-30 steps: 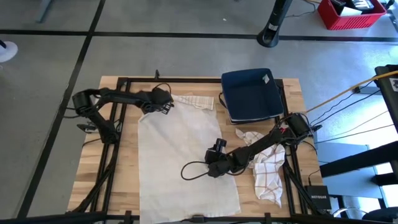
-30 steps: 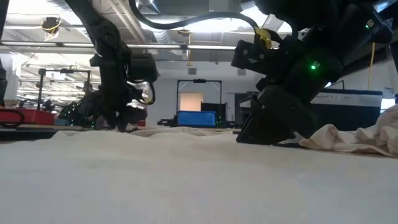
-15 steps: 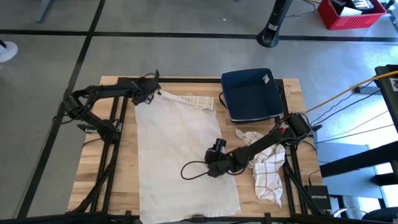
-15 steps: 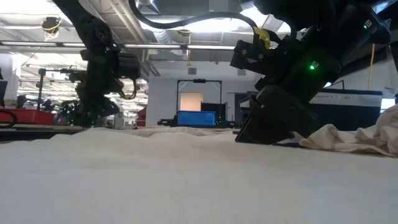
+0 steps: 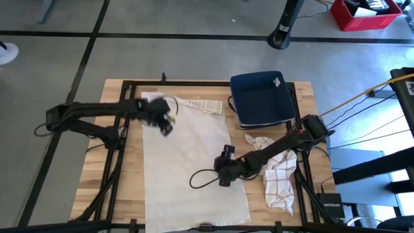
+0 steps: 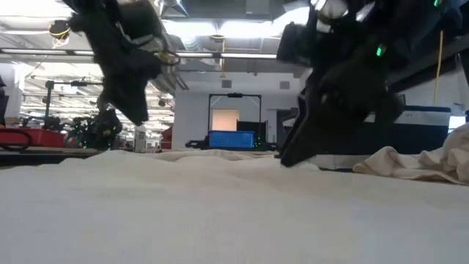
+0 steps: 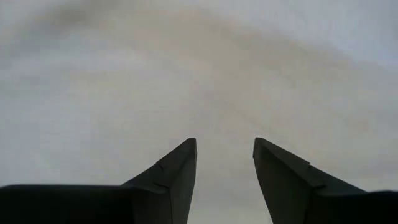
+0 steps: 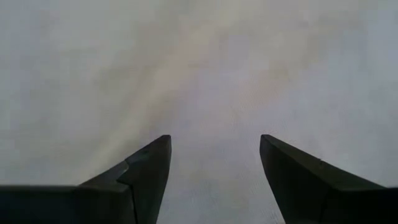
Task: Fold towel
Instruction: Fold the white patterned towel
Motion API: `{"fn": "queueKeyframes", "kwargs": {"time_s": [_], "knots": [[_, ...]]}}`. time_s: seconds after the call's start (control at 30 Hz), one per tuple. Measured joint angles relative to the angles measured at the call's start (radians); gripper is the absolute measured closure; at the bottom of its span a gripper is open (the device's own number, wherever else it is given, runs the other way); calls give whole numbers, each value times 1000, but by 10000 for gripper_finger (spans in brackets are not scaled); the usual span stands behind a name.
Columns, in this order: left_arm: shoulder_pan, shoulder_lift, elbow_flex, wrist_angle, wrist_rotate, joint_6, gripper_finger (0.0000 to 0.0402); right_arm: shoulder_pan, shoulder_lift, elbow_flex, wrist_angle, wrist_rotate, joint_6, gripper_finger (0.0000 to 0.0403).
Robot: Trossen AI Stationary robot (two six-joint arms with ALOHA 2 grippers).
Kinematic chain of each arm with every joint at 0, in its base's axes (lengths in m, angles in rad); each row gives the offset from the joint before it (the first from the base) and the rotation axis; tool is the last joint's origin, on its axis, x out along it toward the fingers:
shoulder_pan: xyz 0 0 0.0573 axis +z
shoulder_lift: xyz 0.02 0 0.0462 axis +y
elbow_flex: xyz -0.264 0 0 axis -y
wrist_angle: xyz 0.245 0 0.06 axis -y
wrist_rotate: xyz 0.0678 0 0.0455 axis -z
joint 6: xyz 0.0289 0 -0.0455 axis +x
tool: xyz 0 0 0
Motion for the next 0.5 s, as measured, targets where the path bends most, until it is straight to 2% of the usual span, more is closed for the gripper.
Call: {"fn": "queueKeyframes", "kwargs": {"time_s": [0.1, 0.23, 0.37, 0.5], "knots": [[-188, -7, -56, 46, 2, -137, 249, 0, -28, 0, -28, -17, -23, 155], [-389, 12, -155, 222, -17, -320, 249, -14, -64, 16, -58, 14, -108, 155], [-533, 44, -240, 383, -52, -486, 249, -78, -79, 66, -108, 23, -239, 155], [-629, 73, -283, 403, -98, -603, 249, -183, -79, 112, -147, 29, -398, 155]]}}
